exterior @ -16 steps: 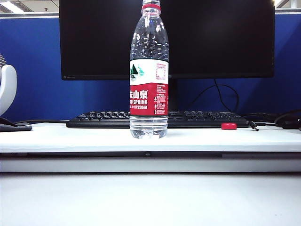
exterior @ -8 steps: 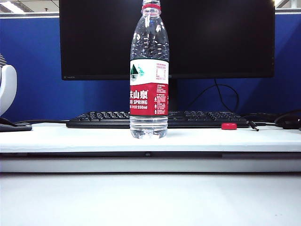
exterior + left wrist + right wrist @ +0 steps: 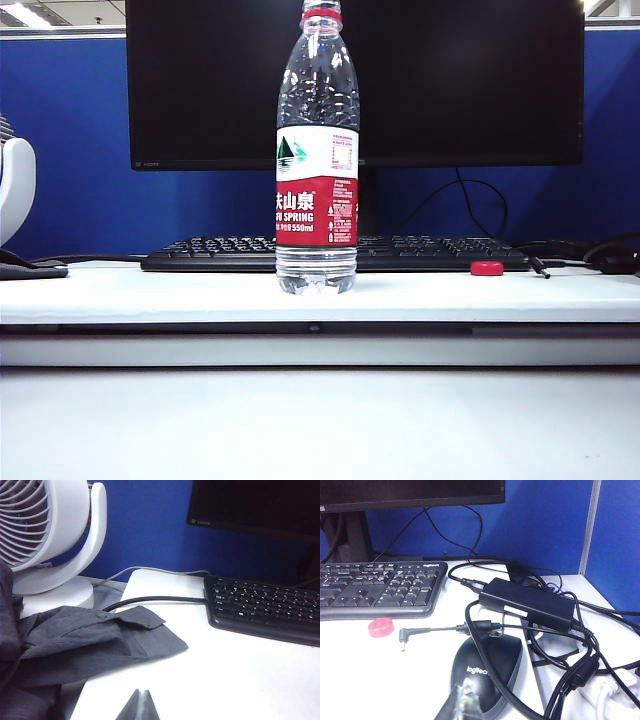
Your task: Unscrew the cap from the plastic bottle on the table.
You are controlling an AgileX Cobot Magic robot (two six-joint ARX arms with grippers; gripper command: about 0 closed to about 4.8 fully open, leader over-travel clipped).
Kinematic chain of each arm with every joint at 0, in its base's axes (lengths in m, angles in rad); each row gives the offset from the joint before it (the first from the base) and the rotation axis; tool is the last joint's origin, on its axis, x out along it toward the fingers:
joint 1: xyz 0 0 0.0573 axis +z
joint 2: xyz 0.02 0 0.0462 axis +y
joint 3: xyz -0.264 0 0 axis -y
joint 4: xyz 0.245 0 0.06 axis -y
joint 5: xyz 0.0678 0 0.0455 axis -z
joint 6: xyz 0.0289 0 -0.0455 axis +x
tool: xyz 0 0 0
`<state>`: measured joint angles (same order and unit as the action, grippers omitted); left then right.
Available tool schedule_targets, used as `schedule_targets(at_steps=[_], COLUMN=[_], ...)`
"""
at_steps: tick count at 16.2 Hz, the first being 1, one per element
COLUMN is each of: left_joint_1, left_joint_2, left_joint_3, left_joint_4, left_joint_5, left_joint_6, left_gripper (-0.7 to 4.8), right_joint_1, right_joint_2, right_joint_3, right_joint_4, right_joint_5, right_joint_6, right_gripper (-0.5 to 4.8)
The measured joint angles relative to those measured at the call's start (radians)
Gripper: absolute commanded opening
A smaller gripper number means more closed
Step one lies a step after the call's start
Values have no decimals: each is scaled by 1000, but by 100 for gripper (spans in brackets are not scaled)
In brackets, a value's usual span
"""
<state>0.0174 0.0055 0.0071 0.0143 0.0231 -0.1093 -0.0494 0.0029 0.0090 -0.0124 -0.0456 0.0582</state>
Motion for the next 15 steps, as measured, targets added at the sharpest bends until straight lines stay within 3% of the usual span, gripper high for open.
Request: schedule_targets(at_steps=[15], left_joint_1=[0], left_joint_2=[0], left_joint_3=[0], left_joint_4=[0], left_joint_5=[0], left_joint_6=[0], left_gripper=[-4], right_joint_1=[-1], right_joint_2=[0], right_joint_3=[0], right_joint_4=[-6], right_joint_5=[0], right_joint_6=[1], right_gripper=[-3])
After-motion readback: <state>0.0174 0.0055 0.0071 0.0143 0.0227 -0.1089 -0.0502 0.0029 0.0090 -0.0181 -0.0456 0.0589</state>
